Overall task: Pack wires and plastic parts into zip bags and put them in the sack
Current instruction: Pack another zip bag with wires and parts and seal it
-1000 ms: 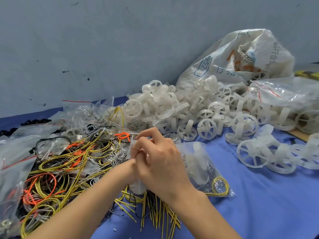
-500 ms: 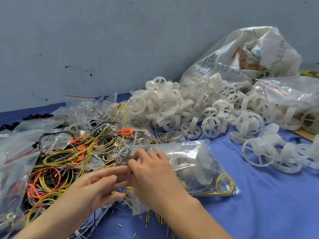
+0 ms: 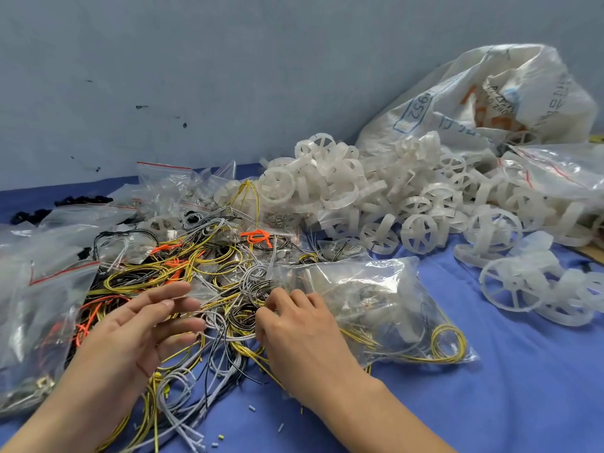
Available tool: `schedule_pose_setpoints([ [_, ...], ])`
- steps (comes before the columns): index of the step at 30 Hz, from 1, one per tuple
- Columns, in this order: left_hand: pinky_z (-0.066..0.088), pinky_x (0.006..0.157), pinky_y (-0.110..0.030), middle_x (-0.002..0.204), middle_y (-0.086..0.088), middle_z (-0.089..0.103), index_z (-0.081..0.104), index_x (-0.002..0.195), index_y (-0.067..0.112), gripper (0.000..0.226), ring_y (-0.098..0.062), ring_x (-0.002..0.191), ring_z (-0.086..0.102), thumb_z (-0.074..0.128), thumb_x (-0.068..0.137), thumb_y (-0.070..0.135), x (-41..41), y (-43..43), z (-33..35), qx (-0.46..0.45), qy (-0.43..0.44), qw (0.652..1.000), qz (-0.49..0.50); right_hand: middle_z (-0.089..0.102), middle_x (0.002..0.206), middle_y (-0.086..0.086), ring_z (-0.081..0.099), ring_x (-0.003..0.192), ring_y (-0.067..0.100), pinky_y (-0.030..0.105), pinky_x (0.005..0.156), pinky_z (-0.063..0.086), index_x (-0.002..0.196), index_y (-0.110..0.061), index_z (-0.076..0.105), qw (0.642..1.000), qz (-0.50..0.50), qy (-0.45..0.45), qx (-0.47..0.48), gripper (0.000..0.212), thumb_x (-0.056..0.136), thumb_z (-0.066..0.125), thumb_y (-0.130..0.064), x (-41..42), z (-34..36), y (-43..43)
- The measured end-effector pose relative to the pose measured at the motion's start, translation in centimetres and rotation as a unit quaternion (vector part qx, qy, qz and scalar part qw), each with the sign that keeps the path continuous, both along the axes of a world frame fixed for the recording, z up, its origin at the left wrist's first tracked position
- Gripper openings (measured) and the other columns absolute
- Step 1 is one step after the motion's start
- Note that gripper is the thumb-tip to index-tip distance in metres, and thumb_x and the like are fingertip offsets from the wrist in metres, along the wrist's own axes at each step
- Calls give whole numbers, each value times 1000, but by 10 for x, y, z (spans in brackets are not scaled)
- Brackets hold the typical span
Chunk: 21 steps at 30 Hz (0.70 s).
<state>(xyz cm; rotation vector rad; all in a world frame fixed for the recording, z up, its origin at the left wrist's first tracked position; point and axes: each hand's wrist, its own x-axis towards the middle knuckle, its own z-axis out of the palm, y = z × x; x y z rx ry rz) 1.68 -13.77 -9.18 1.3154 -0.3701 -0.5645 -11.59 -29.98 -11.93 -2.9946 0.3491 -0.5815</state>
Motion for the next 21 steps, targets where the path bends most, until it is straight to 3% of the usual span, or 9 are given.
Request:
schedule_pose_setpoints([
  [21, 58, 54, -24, 92, -17, 72, 64, 108, 6, 23, -22, 69, 72, 44, 98, 1, 8, 0, -1, -7, 27, 999, 40, 55, 104, -1, 50, 91, 24, 36, 80, 41, 99, -22, 62, 999, 7, -16, 48, 17, 95, 46, -20, 7, 1, -6],
])
